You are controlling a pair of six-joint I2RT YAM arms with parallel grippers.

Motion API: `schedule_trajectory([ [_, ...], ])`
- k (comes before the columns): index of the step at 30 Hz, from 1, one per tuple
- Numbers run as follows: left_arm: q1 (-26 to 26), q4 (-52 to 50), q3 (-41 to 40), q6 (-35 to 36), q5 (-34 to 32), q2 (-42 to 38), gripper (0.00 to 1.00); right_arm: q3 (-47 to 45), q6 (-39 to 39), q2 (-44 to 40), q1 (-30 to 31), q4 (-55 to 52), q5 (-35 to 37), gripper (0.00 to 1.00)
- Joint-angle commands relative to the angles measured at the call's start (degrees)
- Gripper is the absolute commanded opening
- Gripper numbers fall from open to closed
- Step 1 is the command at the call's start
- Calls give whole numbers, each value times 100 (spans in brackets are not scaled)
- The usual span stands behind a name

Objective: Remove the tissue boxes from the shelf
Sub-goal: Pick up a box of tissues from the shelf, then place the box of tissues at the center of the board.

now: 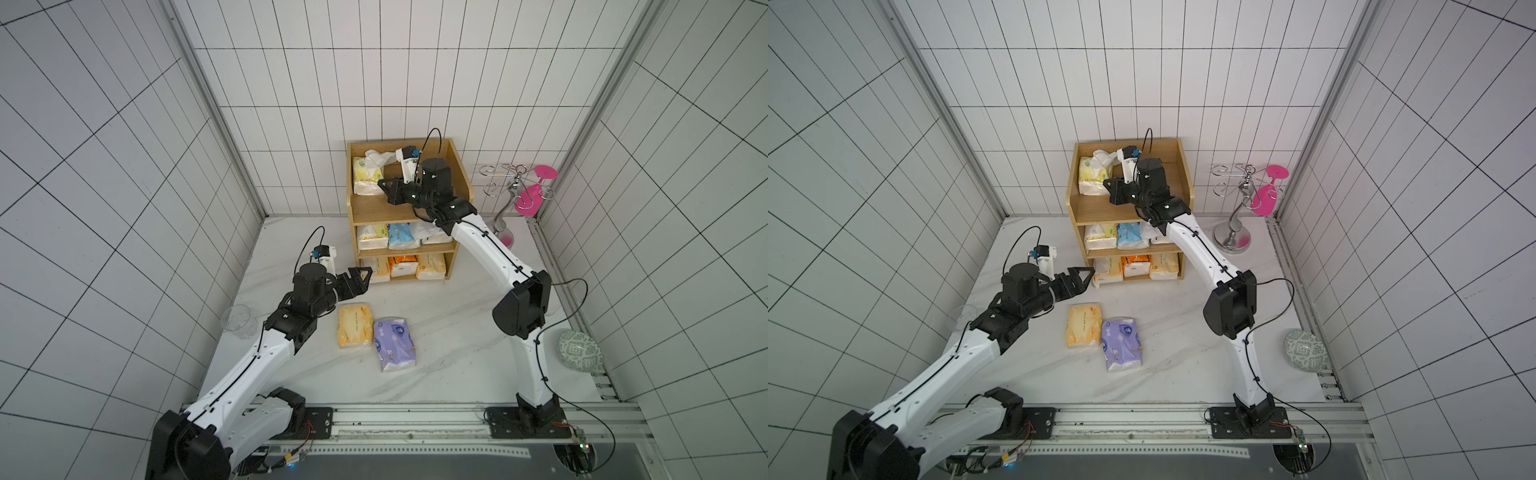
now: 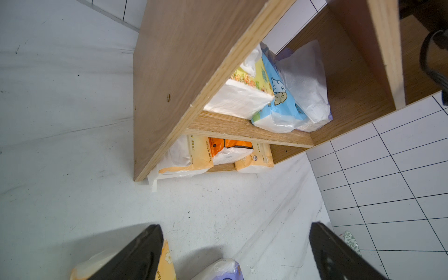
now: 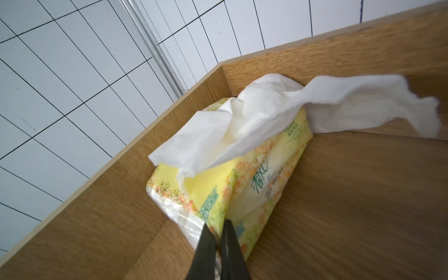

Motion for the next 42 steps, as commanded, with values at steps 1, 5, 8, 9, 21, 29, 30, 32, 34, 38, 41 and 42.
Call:
schedule_trajectory([
  [1, 16, -234, 197, -47, 58, -193, 98, -456, -205, -778, 56, -159, 61, 0],
  [5, 17, -500, 272, -87, -14, -457, 98, -1247, -363, -1548, 48, -280, 188, 0],
  [8, 10, -709, 299, -138, -54, -715, 98, -1938, -463, -2167, 47, -382, 184, 0],
  [9, 7, -770, 299, -160, -77, -799, 98, -2198, -503, -2401, 47, -415, 184, 0],
  [21, -240, -1255, 214, -601, -349, -1818, 98, -5249, -815, -5343, 244, -1051, 225, 0],
  [29, -582, -1384, 136, -759, -541, -1910, 98, -7259, -491, -7009, 640, -1453, 505, 0],
  [30, -626, -1439, 141, -767, -578, -1903, 98, -7473, -415, -7160, 690, -1444, 552, 0],
  [32, -748, -1469, 112, -790, -705, -1911, 98, -7958, -252, -7450, 784, -1396, 633, 0],
  [34, -862, -1487, 72, -803, -836, -1932, 98, -8344, -127, -7620, 861, -1369, 698, 0],
  [38, -1075, -1507, -65, -832, -1008, -1998, 98, -9107, 116, -7829, 1000, -1379, 914, 0],
  [41, -1166, -1561, -217, -854, -1092, -2035, 98, -9742, 395, -7998, 1066, -1161, 998, 0],
  [42, -1198, -1562, -297, -867, -1128, -2056, 98, -9929, 483, -8048, 1083, -1064, 1002, 0],
])
